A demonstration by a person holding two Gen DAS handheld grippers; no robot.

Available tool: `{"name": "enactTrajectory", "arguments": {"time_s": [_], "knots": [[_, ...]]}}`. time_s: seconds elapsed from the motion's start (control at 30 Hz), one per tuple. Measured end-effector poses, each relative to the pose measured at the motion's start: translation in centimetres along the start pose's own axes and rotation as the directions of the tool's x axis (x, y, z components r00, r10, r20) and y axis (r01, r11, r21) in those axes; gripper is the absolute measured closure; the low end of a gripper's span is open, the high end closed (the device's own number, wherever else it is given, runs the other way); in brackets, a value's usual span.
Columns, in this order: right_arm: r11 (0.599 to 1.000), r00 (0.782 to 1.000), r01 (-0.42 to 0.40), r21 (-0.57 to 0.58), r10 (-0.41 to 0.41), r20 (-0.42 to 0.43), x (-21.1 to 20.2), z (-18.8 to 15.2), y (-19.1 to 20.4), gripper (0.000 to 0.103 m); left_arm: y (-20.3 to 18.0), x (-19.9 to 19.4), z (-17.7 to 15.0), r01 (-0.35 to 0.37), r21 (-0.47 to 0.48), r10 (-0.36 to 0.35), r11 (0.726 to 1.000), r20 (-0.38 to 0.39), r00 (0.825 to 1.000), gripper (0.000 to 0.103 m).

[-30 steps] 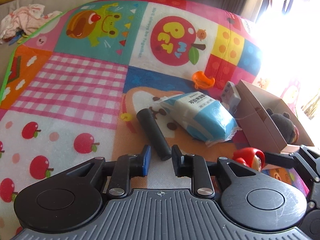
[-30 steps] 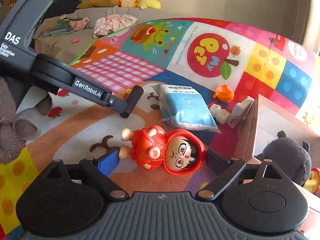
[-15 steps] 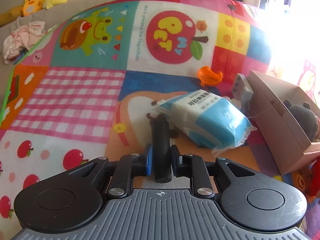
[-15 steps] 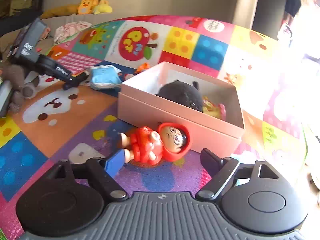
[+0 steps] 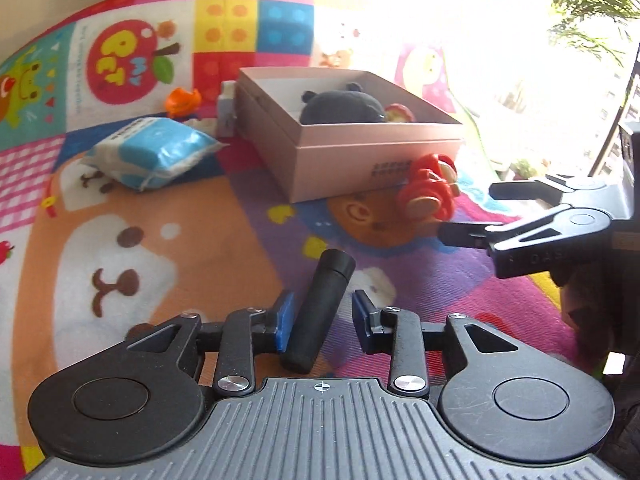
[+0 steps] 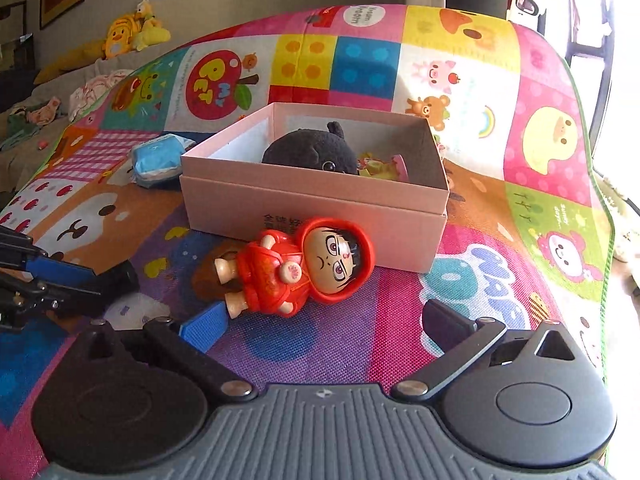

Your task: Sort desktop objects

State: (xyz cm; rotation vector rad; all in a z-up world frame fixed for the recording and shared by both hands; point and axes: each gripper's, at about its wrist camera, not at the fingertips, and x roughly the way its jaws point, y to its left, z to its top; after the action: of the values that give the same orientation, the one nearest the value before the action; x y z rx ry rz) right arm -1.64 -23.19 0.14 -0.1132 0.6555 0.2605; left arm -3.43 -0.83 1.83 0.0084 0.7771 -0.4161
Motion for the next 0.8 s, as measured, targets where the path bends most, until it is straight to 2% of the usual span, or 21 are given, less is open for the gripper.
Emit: {"name": "enactTrajectory", "arguments": {"time_s": [0.03, 0.1, 0.17, 0.2, 0.23, 0.4, 0.5, 0.6, 0.73, 0.77, 0.8], "knots": [[1.0, 1.0, 0.0, 0.003, 0.0, -0.008, 0.1, 0.0, 0.0, 0.0, -0.3, 0.2, -0.1, 0.0, 0.008, 0.0, 1.0, -0.007, 1.0, 0.055], [1.0, 1.0, 0.003, 0.002, -0.003, -0.023, 0.4, 0.0, 0.0, 0.0, -0.5, 0.3, -0.5, -0.017, 0.028, 0.017, 0.999, -0.003, 1.0, 0.045], [1.0, 0.999, 0.009, -0.004, -0.009, -0.041, 0.7, 0.0, 0.2, 0.0, -0.5, 0.2, -0.6, -0.075, 0.067, 0.075, 0.995, -0.005, 0.997, 0.029], [1.0, 0.999, 0.01, -0.006, -0.011, -0.051, 0.9, 0.0, 0.3, 0.0, -0.4, 0.1, -0.7, -0.103, 0.084, 0.104, 0.991, -0.009, 0.995, 0.018], [1.0, 0.998, 0.011, -0.009, -0.011, -0.06, 1.0, 0.1, 0.3, 0.0, -0.1, 0.0, -0.8, -0.114, 0.1, 0.116, 0.988, -0.015, 0.993, 0.013], [1.0, 0.996, 0.01, -0.01, -0.011, -0.093, 1.6, 0.1, 0.5, 0.0, 1.2, -1.2, -1.6, -0.11, 0.106, 0.116, 0.988, -0.047, 0.992, 0.009], [1.0, 0.995, 0.007, -0.004, -0.008, -0.097, 1.7, 0.1, 0.4, 0.0, 1.6, -1.4, -2.0, -0.156, 0.127, 0.161, 0.98, -0.036, 0.986, 0.007], [1.0, 0.995, 0.012, -0.003, -0.012, -0.098, 1.7, 0.1, 0.5, 0.0, 3.0, -1.2, -1.3, -0.224, 0.073, 0.225, 0.972, -0.014, 0.974, 0.005], [1.0, 0.995, 0.016, -0.001, -0.016, -0.098, 1.7, 0.1, 0.5, 0.0, 4.6, -1.1, 0.4, -0.338, -0.021, 0.339, 0.941, 0.061, 0.939, 0.004], [1.0, 0.995, 0.017, 0.0, -0.016, -0.098, 1.7, 0.1, 0.5, 0.0, 4.9, -1.2, 0.8, -0.33, -0.047, 0.333, 0.943, 0.072, 0.94, 0.004], [1.0, 0.995, 0.016, 0.0, -0.016, -0.098, 1.7, 0.1, 0.5, 0.0, 5.1, -1.3, 1.1, -0.296, -0.07, 0.301, 0.953, 0.08, 0.95, 0.004]]}}
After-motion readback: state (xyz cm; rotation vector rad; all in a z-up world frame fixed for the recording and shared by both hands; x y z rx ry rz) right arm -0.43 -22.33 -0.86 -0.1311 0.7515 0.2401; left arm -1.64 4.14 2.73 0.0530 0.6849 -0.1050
